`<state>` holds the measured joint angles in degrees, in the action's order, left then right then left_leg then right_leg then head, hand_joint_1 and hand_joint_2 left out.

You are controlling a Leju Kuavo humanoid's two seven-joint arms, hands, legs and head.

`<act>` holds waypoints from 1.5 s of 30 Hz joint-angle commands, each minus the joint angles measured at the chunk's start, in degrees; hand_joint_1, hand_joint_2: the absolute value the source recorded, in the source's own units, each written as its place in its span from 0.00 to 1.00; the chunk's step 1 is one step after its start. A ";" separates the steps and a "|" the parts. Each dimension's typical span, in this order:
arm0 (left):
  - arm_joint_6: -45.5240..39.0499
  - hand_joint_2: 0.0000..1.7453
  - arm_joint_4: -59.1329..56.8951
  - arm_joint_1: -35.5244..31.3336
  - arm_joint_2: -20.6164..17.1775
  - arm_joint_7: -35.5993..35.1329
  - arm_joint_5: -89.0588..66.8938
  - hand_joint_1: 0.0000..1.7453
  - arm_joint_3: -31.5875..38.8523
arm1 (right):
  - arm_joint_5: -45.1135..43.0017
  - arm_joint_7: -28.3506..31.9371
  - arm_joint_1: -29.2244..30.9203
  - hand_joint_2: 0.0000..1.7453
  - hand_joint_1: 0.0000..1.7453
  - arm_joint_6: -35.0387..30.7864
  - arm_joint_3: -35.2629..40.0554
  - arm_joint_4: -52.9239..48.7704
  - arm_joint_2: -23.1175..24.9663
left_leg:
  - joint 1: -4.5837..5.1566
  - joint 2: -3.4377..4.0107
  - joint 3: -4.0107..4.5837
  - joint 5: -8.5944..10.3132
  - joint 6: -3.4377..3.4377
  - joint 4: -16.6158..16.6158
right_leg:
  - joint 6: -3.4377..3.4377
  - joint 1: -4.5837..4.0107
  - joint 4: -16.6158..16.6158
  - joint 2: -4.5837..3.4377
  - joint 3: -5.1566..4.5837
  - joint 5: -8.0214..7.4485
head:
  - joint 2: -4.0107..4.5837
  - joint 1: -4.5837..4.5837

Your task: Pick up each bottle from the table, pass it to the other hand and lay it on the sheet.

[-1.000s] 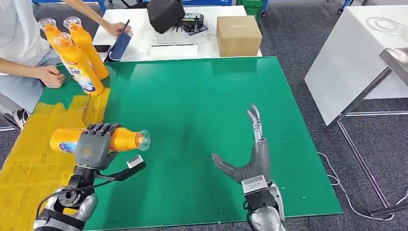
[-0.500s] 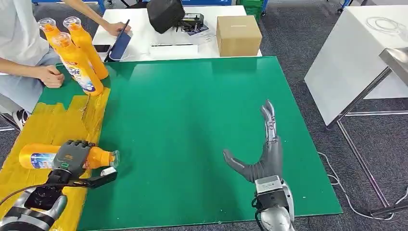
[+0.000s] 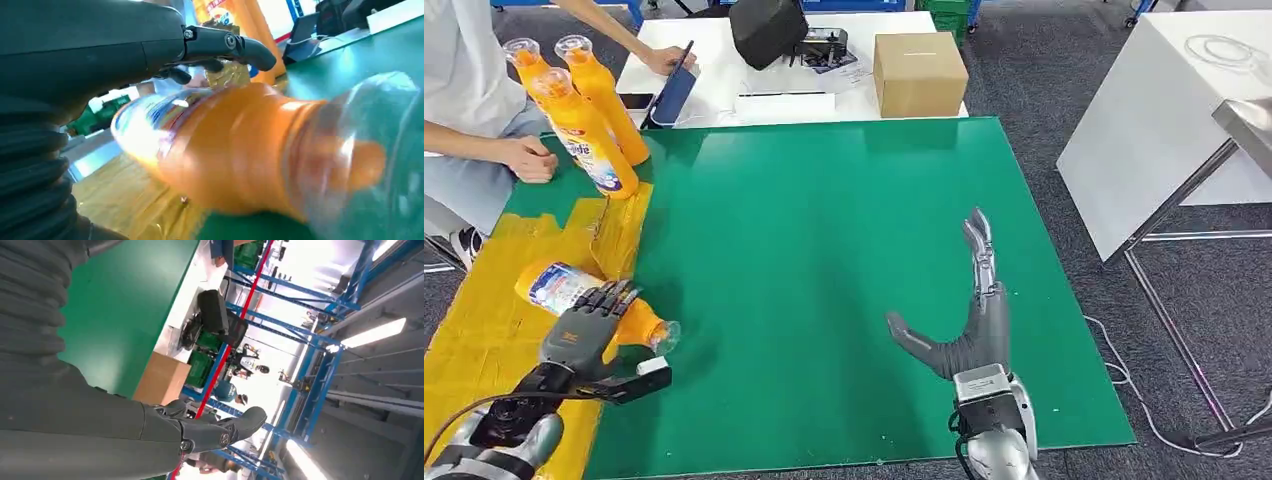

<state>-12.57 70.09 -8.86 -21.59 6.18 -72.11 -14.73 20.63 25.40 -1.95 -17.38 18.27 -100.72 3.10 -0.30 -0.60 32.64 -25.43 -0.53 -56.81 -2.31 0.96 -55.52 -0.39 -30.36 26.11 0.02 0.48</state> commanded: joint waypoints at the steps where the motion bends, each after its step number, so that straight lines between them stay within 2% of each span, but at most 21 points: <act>1: -1.77 1.00 2.27 1.36 2.16 1.10 2.90 0.00 1.45 | -0.51 -0.46 1.41 1.00 0.00 0.62 -1.07 3.06 -0.80 | -0.04 0.05 -0.11 -0.02 -0.01 0.03 | 0.05 -0.05 0.09 0.02 0.14 -0.01 | 0.00 0.00; 3: -2.51 1.00 3.10 1.85 2.28 1.30 3.23 0.00 1.81 | -0.53 -0.46 1.40 1.00 0.00 0.63 -1.08 3.14 -0.78 | -0.04 0.02 -0.14 -0.03 0.00 0.04 | 0.07 -0.05 0.10 0.06 0.18 0.01 | 0.00 0.00; 5: -7.36 1.00 5.19 3.35 4.64 3.29 5.40 0.00 4.28 | -0.73 -0.46 1.16 1.00 0.00 0.63 -1.10 3.01 -0.81 | -0.12 0.06 -0.26 -0.09 0.01 0.01 | 0.13 -0.15 0.15 0.06 0.34 0.04 | 0.00 0.02; 7: -11.54 1.00 8.98 4.98 7.93 5.62 8.30 0.00 6.46 | -0.82 -0.45 0.66 1.00 0.00 0.54 -1.05 2.67 -0.88 | -0.08 0.08 -0.20 -0.06 0.00 0.04 | 0.09 -0.09 0.14 0.02 0.25 0.01 | 0.00 0.02; 9: -19.06 1.00 14.30 6.54 14.46 12.47 20.13 0.00 10.77 | -0.84 -0.51 0.06 1.00 0.00 0.46 -0.81 2.42 -0.93 | -0.03 -0.02 -0.10 -0.03 -0.02 0.03 | 0.04 -0.03 0.11 0.09 0.15 0.02 | 0.00 0.02; 10: -19.37 1.00 17.55 7.18 16.46 13.80 23.73 0.00 10.97 | -0.83 -0.54 -0.24 1.00 0.00 0.37 -0.58 2.38 -0.95 | -0.05 -0.05 -0.16 -0.06 -0.03 0.03 | 0.05 -0.05 0.16 0.14 0.26 0.04 | 0.00 0.02; 11: -15.82 1.00 22.16 7.94 19.49 20.00 35.21 0.00 11.18 | -2.19 -0.66 -0.42 1.00 0.00 2.00 0.07 2.36 -1.19 | -0.04 -0.18 -0.08 -0.05 -0.05 -0.01 | 0.02 -0.04 0.14 0.25 0.23 0.06 | 0.00 0.02; 14: -6.33 1.00 28.50 10.51 21.55 22.90 51.52 0.00 11.30 | -6.31 -0.98 -0.96 1.00 0.00 5.89 0.56 2.72 -1.36 | -0.03 -0.07 -0.06 -0.09 -0.06 -0.06 | 0.02 0.00 0.10 0.14 0.17 0.06 | 0.00 0.00; 17: 3.88 1.00 30.33 13.34 22.53 23.00 58.64 0.00 8.39 | -11.09 -0.90 -3.26 1.00 0.00 10.45 -0.26 2.45 -1.32 | 0.02 0.07 -0.10 -0.09 -0.04 0.00 | 0.05 0.04 0.11 0.00 0.15 0.02 | 0.00 0.04; 20: 8.67 1.00 29.16 15.66 23.43 22.98 61.02 0.00 4.94 | -12.94 -1.16 -5.57 1.00 0.00 12.21 -1.10 1.97 -1.32 | -0.02 -0.05 -0.27 -0.13 -0.02 0.05 | 0.11 -0.02 0.23 0.14 0.38 0.07 | 0.00 0.02; 21: 10.21 1.00 28.50 16.16 23.75 22.80 62.30 0.00 3.91 | -13.25 -1.47 -6.04 1.00 0.00 12.35 -1.37 1.81 -1.27 | 0.07 -0.05 -0.13 -0.06 -0.03 0.06 | 0.04 0.07 0.16 0.07 0.17 0.03 | 0.00 0.04; 22: 12.03 1.00 27.75 16.52 23.88 21.74 63.90 0.00 3.13 | -13.46 -2.02 -6.47 0.00 0.00 12.17 -1.75 1.80 -1.22 | 0.02 -0.04 -0.22 -0.12 -0.01 0.06 | 0.08 0.00 0.21 0.10 0.29 0.06 | 0.00 0.02; 24: 12.55 1.00 26.61 16.96 24.18 21.33 64.57 0.00 2.16 | -13.57 -2.31 -7.10 0.00 0.00 11.90 -2.05 1.56 -1.36 | 0.08 -0.05 -0.12 -0.06 -0.02 0.06 | 0.03 0.06 0.13 0.08 0.13 0.03 | 0.00 0.04; 25: 15.35 1.00 25.95 17.08 24.31 20.32 68.30 0.00 1.57 | -13.35 -2.72 -7.35 0.00 0.00 11.34 -2.34 1.51 -1.24 | -0.01 -0.03 -0.35 -0.17 0.00 0.06 | 0.12 -0.05 0.24 0.14 0.43 0.10 | 0.00 0.04; 27: 18.61 1.00 25.17 17.54 24.08 19.86 72.20 0.00 0.37 | -12.93 -3.27 -7.54 0.00 0.00 10.08 -2.75 1.68 -1.04 | 0.06 -0.05 -0.12 -0.06 -0.01 0.05 | 0.04 0.03 0.14 0.10 0.13 0.03 | 0.00 0.02; 34: 15.91 1.00 24.54 17.55 24.59 19.39 72.15 0.00 0.49 | -11.27 -4.63 -9.09 0.00 0.00 6.42 -4.01 2.19 -0.99 | 0.01 -0.05 -0.20 -0.08 -0.01 0.06 | 0.08 -0.03 0.19 0.12 0.25 0.04 | 0.00 0.02; 39: 14.41 1.00 24.70 17.79 24.58 19.48 71.32 0.00 1.38 | -11.01 -4.78 -9.66 0.00 0.00 5.48 -4.38 2.33 -1.16 | 0.04 -0.04 -0.12 -0.06 0.00 0.06 | 0.06 0.02 0.14 0.08 0.15 0.03 | 0.00 0.04; 40: 14.30 1.00 24.72 17.75 24.58 19.48 71.28 0.00 1.45 | -11.09 -4.74 -9.74 0.00 0.00 5.33 -4.59 2.47 -1.06 | -0.05 -0.02 -0.33 -0.14 0.03 0.07 | 0.15 -0.09 0.24 0.13 0.41 0.08 | 0.00 0.04; 45: 14.12 1.00 24.37 17.20 24.62 19.44 71.06 0.00 1.38 | -11.38 -3.79 -9.42 0.00 0.00 5.89 -4.09 2.84 -1.17 | 0.04 -0.01 -0.12 -0.06 0.00 0.05 | 0.05 0.01 0.13 0.05 0.13 0.01 | 0.00 0.04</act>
<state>1.99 97.85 9.66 2.45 25.88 -0.59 -13.38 9.46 21.11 -11.94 -11.65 15.43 -100.54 2.43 -0.25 -0.62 32.63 -25.48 -0.54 -56.81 -2.31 1.00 -55.47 -0.39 -30.37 26.11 0.02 0.52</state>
